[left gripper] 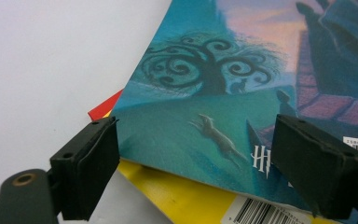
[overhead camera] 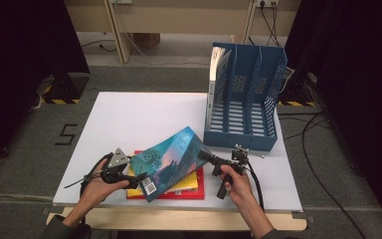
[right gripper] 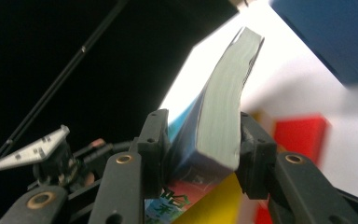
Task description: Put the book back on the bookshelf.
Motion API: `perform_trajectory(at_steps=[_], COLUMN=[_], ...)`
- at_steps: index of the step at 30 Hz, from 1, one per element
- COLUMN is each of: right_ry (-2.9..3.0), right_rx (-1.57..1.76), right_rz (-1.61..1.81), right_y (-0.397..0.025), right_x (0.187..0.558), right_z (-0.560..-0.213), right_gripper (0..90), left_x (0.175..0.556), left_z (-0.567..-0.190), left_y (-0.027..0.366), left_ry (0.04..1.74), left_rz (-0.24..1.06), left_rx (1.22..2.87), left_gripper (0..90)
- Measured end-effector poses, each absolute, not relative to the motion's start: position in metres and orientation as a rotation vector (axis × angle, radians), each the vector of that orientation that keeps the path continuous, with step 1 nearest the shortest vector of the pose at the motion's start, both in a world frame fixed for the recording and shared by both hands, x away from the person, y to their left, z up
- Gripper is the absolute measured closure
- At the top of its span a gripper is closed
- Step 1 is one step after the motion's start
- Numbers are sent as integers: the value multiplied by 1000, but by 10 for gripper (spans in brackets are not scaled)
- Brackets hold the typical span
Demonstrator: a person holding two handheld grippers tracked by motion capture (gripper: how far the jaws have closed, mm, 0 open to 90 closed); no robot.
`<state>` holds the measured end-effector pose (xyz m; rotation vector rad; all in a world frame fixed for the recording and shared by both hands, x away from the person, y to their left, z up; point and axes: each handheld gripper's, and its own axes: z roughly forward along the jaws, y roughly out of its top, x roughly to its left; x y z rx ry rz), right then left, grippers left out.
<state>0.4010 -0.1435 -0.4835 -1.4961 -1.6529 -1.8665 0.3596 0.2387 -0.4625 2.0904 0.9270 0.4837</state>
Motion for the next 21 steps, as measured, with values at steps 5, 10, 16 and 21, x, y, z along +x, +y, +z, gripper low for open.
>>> perform_trajectory(at_steps=[5, 10, 16, 21], right_ry=[-1620, -1628, -1661, -1735], right_rx=[-1504, -1544, -1343, -1172], right_rz=[-1892, -1866, -2032, -2109], right_y=[-125, -111, -99, -82], right_x=[417, 430, 426, 411], right_z=[-479, -482, -447, -402], right_gripper=[623, 644, 652, 661], left_x=[360, 359, 358, 362], left_z=[-463, -463, -461, -462], left_y=[240, 241, 235, 227], left_ry=[919, 917, 899, 916], left_rz=[484, 492, 542, 560], left_rx=[2090, 2085, 2060, 2021], left_gripper=[168, 177, 121, 34])
